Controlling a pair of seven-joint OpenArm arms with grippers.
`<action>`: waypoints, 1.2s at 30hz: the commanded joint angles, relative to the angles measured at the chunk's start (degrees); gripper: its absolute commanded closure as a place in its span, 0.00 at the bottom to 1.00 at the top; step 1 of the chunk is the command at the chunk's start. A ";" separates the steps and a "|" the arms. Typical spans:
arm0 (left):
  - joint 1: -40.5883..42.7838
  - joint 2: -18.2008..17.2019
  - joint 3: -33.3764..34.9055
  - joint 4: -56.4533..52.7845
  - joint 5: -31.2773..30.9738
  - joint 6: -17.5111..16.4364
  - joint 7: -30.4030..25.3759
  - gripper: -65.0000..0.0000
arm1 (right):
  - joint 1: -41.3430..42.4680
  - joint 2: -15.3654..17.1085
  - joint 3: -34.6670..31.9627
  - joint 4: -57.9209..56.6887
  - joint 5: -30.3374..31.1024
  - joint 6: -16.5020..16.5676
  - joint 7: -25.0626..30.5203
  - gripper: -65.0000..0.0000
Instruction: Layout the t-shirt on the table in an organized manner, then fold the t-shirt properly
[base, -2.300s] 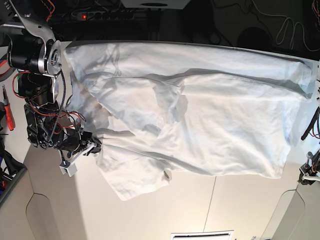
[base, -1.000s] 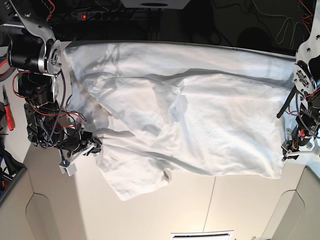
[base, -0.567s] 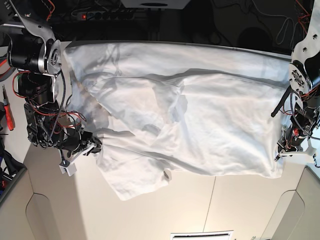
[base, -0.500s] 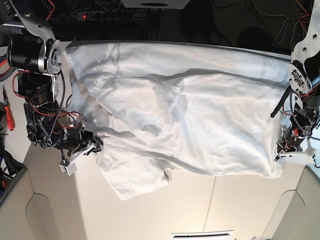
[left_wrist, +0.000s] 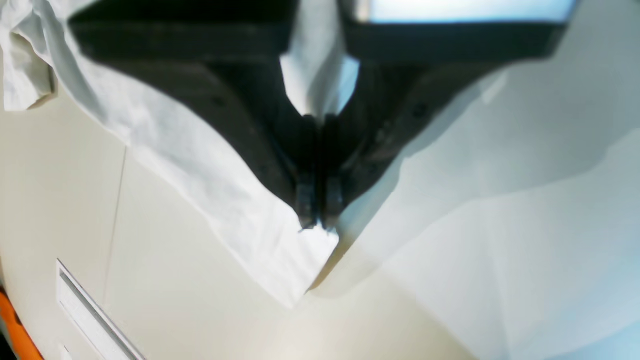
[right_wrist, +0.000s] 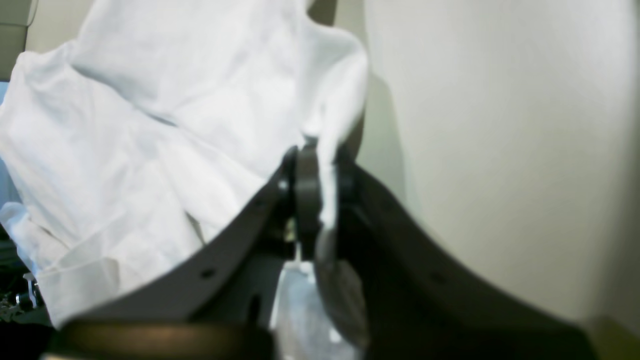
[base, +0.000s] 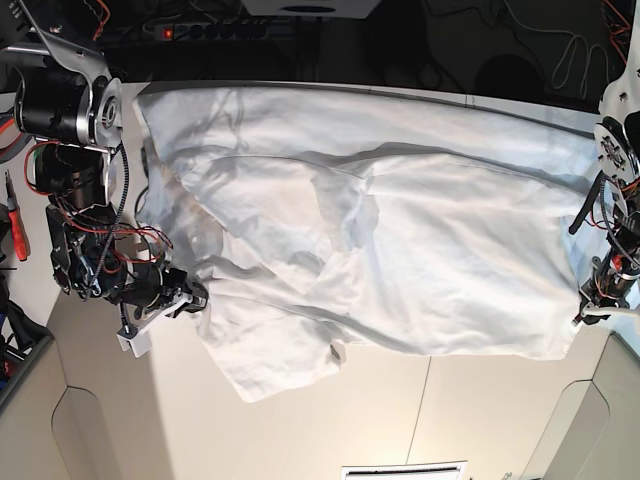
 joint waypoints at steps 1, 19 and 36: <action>-1.44 -1.03 0.20 0.94 1.07 -1.38 -2.08 1.00 | 1.70 0.44 0.02 1.09 1.09 0.28 0.79 1.00; 2.47 2.82 19.23 0.33 -2.40 12.76 -9.49 0.69 | 1.68 0.44 0.02 1.09 1.09 0.33 -0.70 1.00; 3.15 6.67 8.52 0.50 -3.58 6.47 -7.28 1.00 | 1.57 0.44 0.02 1.09 1.11 0.31 -0.72 1.00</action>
